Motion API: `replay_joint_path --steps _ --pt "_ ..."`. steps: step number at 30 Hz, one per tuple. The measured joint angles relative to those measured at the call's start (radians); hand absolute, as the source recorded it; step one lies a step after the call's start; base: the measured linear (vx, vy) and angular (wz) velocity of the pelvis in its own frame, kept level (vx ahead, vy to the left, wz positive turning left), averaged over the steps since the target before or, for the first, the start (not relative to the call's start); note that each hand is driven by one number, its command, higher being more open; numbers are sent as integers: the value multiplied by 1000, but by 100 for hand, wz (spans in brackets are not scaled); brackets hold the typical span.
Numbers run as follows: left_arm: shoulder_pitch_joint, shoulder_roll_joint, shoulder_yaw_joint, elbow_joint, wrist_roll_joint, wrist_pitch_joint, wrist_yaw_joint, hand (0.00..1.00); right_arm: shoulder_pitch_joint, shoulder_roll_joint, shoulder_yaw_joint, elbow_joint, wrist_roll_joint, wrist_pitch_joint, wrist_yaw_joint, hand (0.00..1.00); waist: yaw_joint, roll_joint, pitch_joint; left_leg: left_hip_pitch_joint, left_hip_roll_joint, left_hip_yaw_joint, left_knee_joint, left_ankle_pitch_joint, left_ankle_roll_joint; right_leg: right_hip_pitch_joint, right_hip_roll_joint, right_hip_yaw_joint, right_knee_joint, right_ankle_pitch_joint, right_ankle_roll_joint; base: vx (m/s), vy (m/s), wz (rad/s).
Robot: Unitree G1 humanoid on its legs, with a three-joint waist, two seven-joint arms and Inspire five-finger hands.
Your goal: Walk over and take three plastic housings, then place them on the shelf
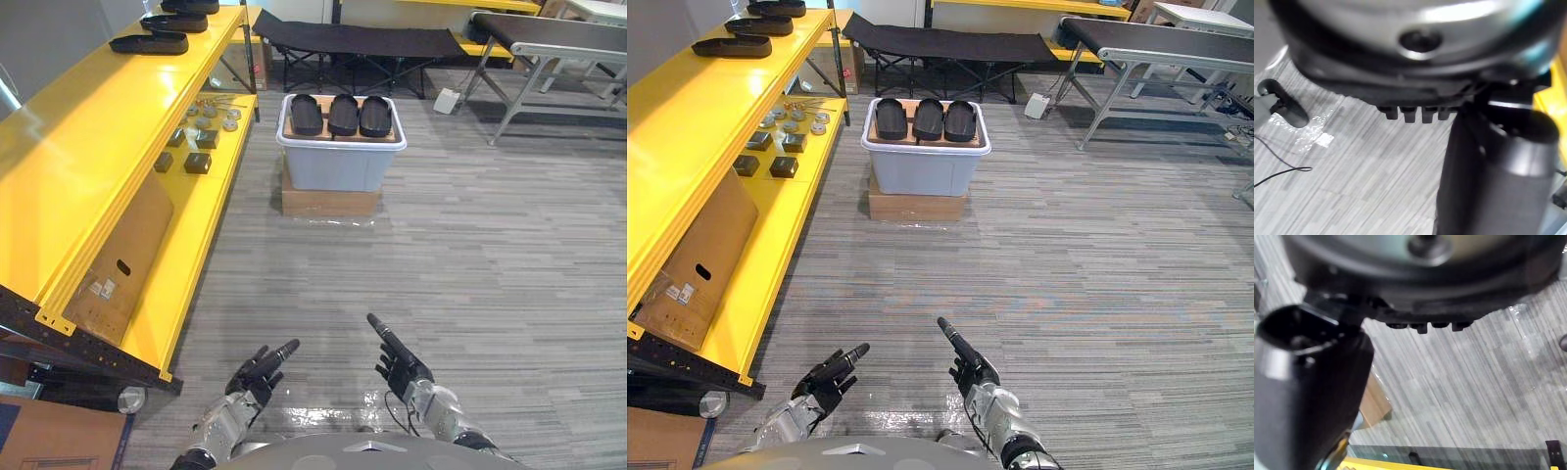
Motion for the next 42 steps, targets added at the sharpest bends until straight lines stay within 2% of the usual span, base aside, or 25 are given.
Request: replay_joint_path --steps 4,10,19,20,21,23,24,26,27,28,29,30,31,33,35,36,37,38,39,40,41,42 --pt "40 -15 32 -17 5 -31 61 100 42 28 -42 -17 0 -1 -22 100 0 -1 1 -1 0 -1 0 0 0 0 0 0 0 0 0 -26 15 0" --pt "80 -26 64 -17 40 -37 156 100 71 33 -57 -25 1 -9 -58 100 2 -4 2 -8 0 -7 -1 7 11 -5 1 -5 0 0 0 -45 13 2" --pt "93 -33 63 -18 166 -78 191 100 89 26 -49 -43 -58 -5 -48 100 19 -4 3 -12 -8 -20 -20 21 30 -19 -9 -24 15 -7 8 -14 20 4" --pt "93 -33 62 -20 166 -77 188 100 87 26 -41 -44 -58 -5 -48 100 20 -6 4 -14 -9 -24 -18 19 33 -35 -20 -26 54 -26 12 32 88 20" --pt "91 -30 56 -31 178 -72 181 100 77 22 -18 -48 -56 -5 -56 100 20 -9 17 -18 -9 -36 0 10 50 -109 -66 -25 252 -91 24 36 107 20" --pt "72 -26 56 -33 224 -67 171 100 72 15 -8 -69 -41 -10 -69 100 24 -10 38 -21 -7 -41 40 -10 63 -195 -120 -22 470 -108 6 35 116 15" --pt "71 -13 55 -50 254 -55 173 100 73 18 10 -105 -12 -30 -84 100 20 -15 71 -6 -13 -52 76 -29 95 -272 -167 6 656 -133 7 44 97 11" --pt "70 -4 53 -51 279 -43 183 100 81 29 11 -131 6 -30 -90 100 11 -26 77 6 -6 -62 101 -47 100 -292 -169 37 663 -180 23 87 73 21" --pt "70 -2 52 -53 280 -36 184 100 88 30 14 -137 19 -28 -90 100 11 -26 77 6 -2 -65 110 -53 98 -298 -162 46 635 -183 26 116 53 24" --pt "68 3 43 -57 279 -26 182 100 91 30 18 -143 22 -26 -91 100 10 -26 78 7 4 -70 124 -64 94 -306 -147 56 541 -179 32 139 32 12" --pt "68 5 35 -65 279 -17 180 100 87 31 18 -143 22 -24 -95 100 11 -25 78 6 9 -70 136 -75 84 -314 -131 57 411 -158 55 149 21 6" --pt "68 5 33 -70 279 -8 178 100 86 31 18 -142 20 -24 -98 100 11 -24 79 5 12 -68 142 -79 80 -315 -123 58 344 -144 71 164 -2 -4" --pt "66 6 33 -71 279 -1 174 100 82 34 17 -134 18 -28 -101 100 16 -25 79 6 12 -61 147 -89 69 -318 -117 56 234 -100 71 150 -24 -11" --pt "62 7 33 -71 275 13 174 100 75 34 10 -121 17 -40 -102 100 20 -22 82 15 18 -57 183 -128 43 -316 -122 49 212 -69 58 184 -83 -10" --pt "65 6 33 -70 271 13 174 100 69 35 8 -101 18 -53 -98 100 26 -17 84 34 44 -55 257 -219 -1 -282 -104 68 235 -64 26 233 -165 -12" --pt "64 4 32 -69 272 12 175 100 62 32 8 -94 18 -53 -97 100 26 -12 85 35 54 -53 275 -241 -10 -290 -97 71 253 -40 -5 234 -183 -22" --pt "63 2 18 -65 271 12 176 100 53 28 5 -92 18 -60 -101 100 20 3 85 34 83 -50 303 -278 -33 -318 -81 78 321 -31 -26 244 -189 -17" --pt "63 1 10 -62 270 12 178 100 52 25 5 -92 18 -64 -104 100 18 11 81 36 100 -50 309 -295 -40 -331 -72 77 357 -35 -34 321 -252 -7" --pt "64 -5 -1 -49 269 12 183 100 52 18 3 -95 18 -67 -106 100 8 30 68 45 143 -49 307 -316 -67 -347 -47 65 412 -52 -57 475 -317 8" --pt "66 -9 -5 -15 264 8 190 100 51 1 6 -86 17 -61 -107 100 5 46 42 31 178 -51 367 -305 -82 -348 -10 46 439 -112 -98 511 -334 5" --pt "55 -9 -2 -8 264 4 194 100 42 -4 7 -71 17 -60 -107 100 9 51 40 -15 195 -54 458 -296 -78 -353 -1 46 448 -132 -103 622 -430 -8" --pt "42 -21 10 -6 240 -17 198 100 22 -24 9 -48 -22 -53 -105 100 9 79 50 -143 257 -69 736 -208 -96 -313 34 43 417 -150 -112 439 -320 -11"
